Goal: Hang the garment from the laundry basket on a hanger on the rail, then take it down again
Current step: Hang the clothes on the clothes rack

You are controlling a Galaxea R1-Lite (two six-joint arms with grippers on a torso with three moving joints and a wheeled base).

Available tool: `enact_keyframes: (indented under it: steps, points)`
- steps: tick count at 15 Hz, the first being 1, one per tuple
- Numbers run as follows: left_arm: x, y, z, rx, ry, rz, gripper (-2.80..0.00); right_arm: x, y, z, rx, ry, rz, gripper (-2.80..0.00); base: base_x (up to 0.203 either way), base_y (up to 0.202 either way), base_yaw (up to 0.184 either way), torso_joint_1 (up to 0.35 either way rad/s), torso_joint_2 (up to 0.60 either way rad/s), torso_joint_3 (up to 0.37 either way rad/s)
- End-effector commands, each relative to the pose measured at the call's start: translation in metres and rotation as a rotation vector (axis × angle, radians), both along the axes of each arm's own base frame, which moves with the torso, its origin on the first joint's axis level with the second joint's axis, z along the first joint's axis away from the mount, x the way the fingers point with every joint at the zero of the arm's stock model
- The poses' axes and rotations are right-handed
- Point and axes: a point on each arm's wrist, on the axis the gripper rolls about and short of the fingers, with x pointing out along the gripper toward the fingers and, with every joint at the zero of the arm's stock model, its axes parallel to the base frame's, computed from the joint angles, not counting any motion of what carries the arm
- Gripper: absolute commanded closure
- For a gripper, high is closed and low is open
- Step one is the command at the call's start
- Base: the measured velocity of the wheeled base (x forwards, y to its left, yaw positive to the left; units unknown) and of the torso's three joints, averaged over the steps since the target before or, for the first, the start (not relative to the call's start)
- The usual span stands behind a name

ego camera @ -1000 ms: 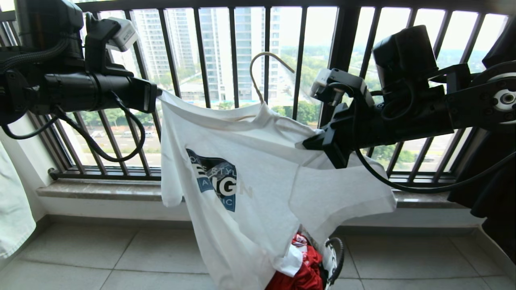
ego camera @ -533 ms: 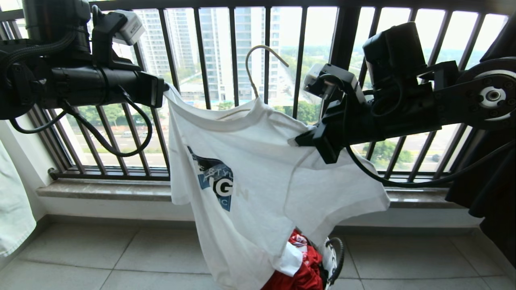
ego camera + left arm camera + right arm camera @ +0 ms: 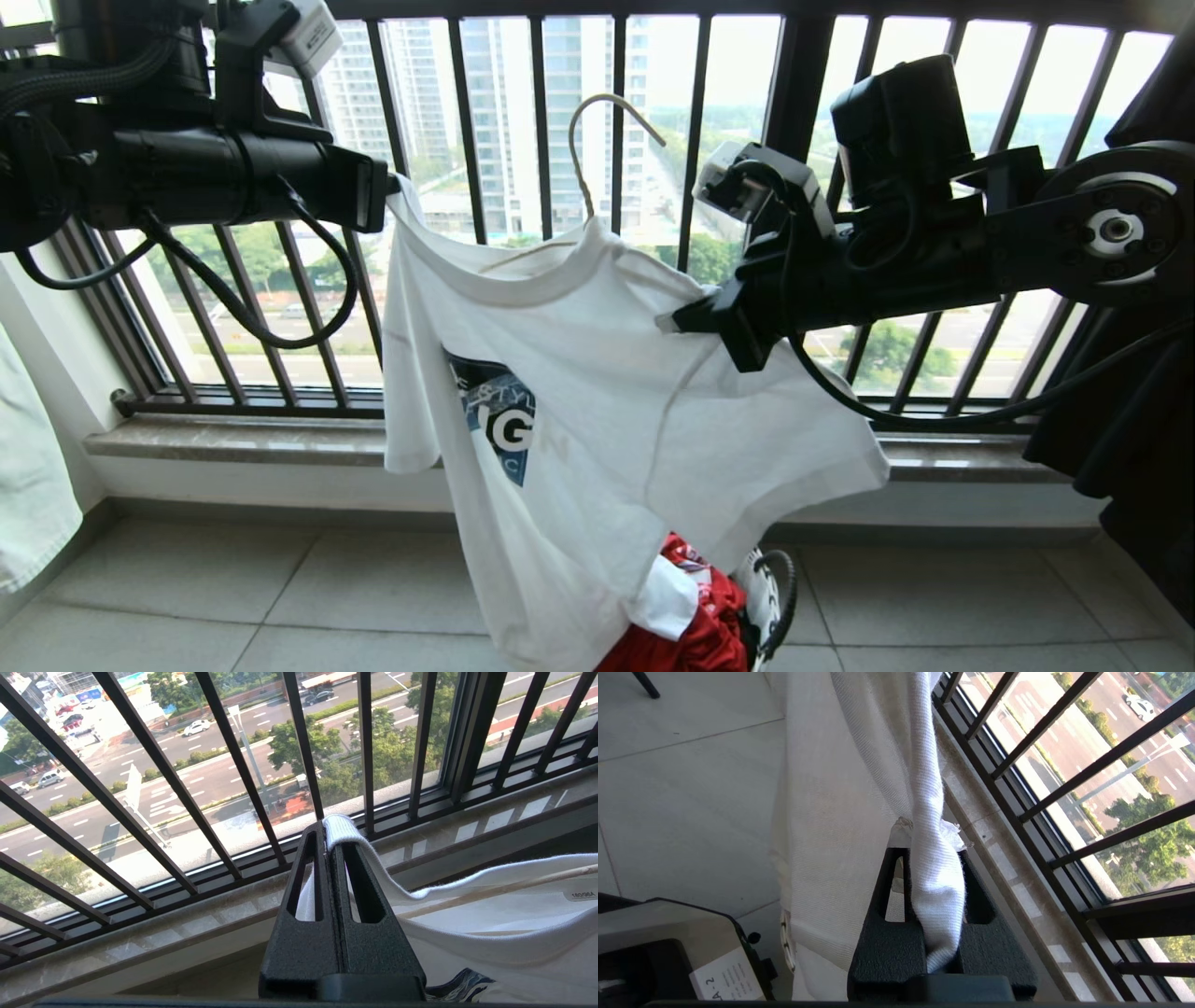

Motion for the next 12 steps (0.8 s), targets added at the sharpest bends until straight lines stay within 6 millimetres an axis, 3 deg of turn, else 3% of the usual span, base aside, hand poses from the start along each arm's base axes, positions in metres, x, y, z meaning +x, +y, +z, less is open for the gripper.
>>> enact_keyframes:
  steps: [1, 12]
  points:
    - [-0.002, 0.000, 0.003, 0.001, -0.005, -0.001, 0.00, 0.008, 0.004, 0.000, 0.042, -0.028, -0.011, 0.00, 0.000, 0.000, 0.000, 0.000, 0.00, 0.000]
    - [0.017, -0.008, 0.010, -0.009, -0.039, -0.012, 0.00, -0.006, 0.012, -0.002, 0.071, 0.030, 0.024, 0.00, 0.000, 0.000, 0.000, 0.000, 0.00, 0.000]
